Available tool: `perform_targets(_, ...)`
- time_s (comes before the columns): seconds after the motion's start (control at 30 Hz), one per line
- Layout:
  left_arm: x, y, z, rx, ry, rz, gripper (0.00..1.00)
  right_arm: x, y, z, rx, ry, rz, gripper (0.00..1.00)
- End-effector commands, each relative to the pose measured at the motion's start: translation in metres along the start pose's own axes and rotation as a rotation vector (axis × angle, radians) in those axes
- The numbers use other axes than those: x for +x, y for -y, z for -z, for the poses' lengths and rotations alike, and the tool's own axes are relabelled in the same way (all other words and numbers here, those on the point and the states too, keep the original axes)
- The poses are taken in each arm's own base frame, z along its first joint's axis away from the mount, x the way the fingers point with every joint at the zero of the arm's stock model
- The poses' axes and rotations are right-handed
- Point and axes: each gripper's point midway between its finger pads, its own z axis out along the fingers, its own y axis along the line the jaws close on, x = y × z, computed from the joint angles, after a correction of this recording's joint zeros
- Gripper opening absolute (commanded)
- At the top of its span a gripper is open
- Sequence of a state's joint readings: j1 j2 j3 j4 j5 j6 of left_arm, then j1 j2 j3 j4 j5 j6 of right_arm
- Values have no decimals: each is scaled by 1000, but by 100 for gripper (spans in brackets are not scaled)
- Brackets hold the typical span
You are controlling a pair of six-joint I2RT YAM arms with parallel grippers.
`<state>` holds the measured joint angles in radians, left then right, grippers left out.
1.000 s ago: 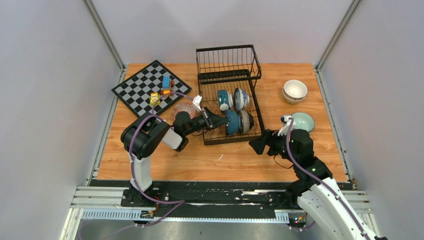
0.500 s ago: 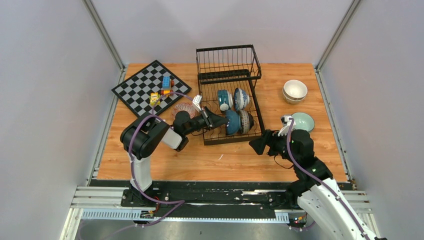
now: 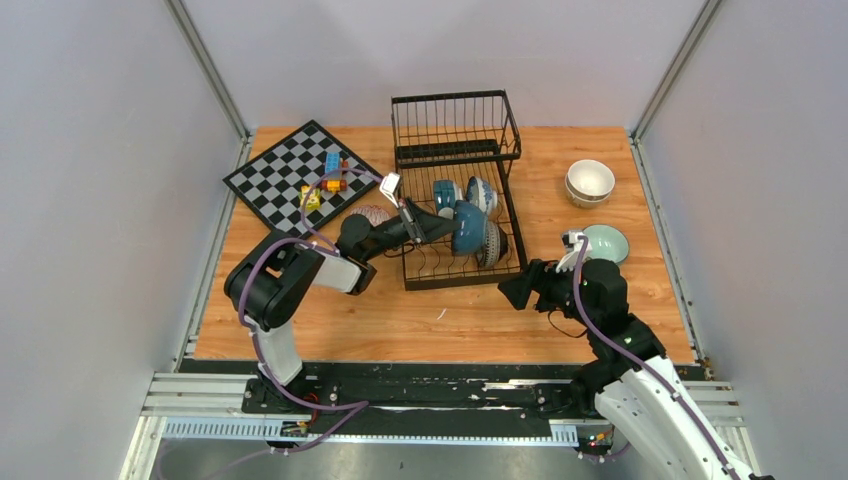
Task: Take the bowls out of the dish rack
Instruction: Pick up the bowl from the dish rack.
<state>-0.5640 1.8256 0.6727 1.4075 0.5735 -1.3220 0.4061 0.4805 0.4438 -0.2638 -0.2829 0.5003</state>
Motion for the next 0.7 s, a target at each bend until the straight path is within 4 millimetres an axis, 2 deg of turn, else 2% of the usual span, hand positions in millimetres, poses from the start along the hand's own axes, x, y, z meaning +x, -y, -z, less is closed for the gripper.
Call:
perform_targets(0.0, -19, 69, -2, 233, 49, -142, 0, -3, -3, 4, 0, 3, 19, 85)
perform_targets(0.67, -16, 74, 6, 215, 44, -174, 0, -2, -3, 4, 2, 3, 19, 85)
